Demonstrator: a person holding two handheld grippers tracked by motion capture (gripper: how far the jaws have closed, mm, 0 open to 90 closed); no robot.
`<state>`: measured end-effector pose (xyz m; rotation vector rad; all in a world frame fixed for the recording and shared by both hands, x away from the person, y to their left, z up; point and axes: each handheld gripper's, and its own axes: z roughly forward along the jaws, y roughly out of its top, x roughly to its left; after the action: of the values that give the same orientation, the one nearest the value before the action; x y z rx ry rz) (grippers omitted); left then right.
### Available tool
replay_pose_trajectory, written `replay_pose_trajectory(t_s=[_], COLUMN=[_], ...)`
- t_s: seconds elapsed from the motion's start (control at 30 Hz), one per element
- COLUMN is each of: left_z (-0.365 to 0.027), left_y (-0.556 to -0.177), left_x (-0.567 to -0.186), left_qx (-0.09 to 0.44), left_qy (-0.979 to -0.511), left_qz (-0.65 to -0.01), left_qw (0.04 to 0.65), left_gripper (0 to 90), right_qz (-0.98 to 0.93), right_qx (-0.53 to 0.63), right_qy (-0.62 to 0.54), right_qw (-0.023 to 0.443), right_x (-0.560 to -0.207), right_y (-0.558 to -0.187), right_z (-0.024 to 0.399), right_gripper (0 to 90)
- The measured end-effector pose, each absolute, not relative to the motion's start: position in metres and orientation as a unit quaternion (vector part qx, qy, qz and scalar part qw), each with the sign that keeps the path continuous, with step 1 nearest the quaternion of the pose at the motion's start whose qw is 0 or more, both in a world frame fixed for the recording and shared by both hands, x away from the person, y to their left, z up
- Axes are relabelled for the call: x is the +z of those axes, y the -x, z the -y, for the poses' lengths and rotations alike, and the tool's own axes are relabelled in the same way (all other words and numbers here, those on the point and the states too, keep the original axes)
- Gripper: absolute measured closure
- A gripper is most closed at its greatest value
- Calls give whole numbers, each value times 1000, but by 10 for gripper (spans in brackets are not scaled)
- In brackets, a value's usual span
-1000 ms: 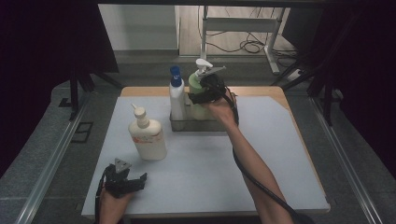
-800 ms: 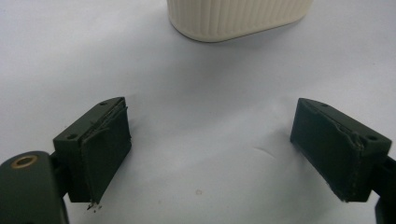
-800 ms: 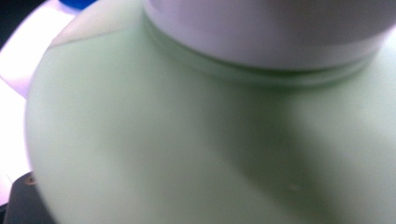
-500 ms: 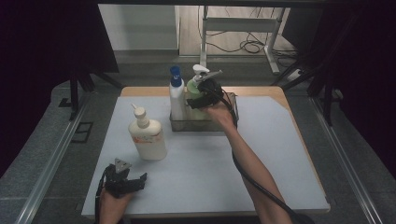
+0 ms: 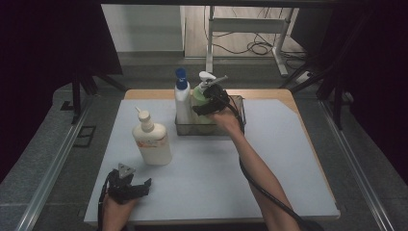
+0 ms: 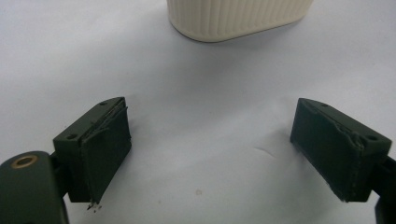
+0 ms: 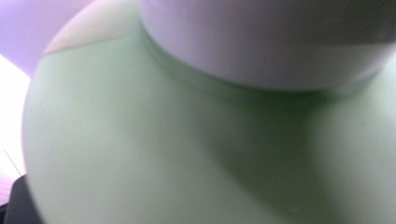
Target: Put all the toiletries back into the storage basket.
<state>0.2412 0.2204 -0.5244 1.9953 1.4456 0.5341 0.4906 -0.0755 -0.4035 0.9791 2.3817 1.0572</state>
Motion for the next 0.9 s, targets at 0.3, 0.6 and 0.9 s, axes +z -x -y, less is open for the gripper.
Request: replay_pose_trajectory(t_s=[0.3,0.6,0.9], left_z=[-221,-220,-220], left_y=[-241,-241,-241], left_x=[-524,-524,-524], left_qx=[202,202,202], left_qy=[-754,-754,-754], left_qz=[-545,-545,-545], left_qw=[304,304,304], left_gripper=[118,118,118], right_qz=[-845,-843,-841], right_qx=[368,371,393], right_qy=[-349,-353,-343], right_qw=[171,166,148], right_x=[-411,-414,-417], right_y=[-491,-493,-495], right_z=[76,79,88], right_gripper=[124,120,83])
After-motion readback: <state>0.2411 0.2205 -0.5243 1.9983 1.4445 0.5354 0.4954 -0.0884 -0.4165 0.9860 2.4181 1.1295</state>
